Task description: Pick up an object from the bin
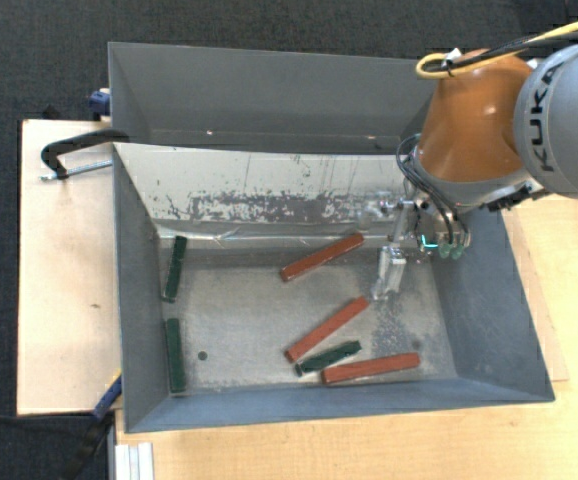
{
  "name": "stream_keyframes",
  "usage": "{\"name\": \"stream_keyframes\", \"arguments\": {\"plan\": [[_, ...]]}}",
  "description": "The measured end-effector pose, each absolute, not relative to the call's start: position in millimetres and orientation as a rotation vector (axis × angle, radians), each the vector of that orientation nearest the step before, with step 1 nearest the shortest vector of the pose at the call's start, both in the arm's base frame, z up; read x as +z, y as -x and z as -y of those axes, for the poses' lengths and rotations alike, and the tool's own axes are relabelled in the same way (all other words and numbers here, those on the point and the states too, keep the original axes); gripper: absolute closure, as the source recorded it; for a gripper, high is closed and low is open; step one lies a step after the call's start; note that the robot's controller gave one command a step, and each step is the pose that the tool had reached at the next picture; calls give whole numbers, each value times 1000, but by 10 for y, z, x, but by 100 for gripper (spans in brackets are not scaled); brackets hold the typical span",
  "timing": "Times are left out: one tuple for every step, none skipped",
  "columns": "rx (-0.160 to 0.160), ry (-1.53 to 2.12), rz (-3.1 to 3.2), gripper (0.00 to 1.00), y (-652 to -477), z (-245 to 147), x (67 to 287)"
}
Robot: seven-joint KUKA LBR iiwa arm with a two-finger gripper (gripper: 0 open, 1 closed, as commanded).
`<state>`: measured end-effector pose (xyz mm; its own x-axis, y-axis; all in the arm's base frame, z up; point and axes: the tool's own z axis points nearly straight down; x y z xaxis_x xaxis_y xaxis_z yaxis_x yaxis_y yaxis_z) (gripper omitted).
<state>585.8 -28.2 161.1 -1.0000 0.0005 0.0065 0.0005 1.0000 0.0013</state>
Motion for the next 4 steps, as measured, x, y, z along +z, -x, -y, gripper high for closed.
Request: {"name": "stream_keyframes", "arguments": {"plan": [[-1, 0, 3144, 0, -5877, 282, 1660], [-1, -31, 3150, 0, -5497, 341, 1190], [-2, -252, 3135, 100, -5488, 264, 707], [-1, -253, 3135, 100, -5488, 264, 707]]}}
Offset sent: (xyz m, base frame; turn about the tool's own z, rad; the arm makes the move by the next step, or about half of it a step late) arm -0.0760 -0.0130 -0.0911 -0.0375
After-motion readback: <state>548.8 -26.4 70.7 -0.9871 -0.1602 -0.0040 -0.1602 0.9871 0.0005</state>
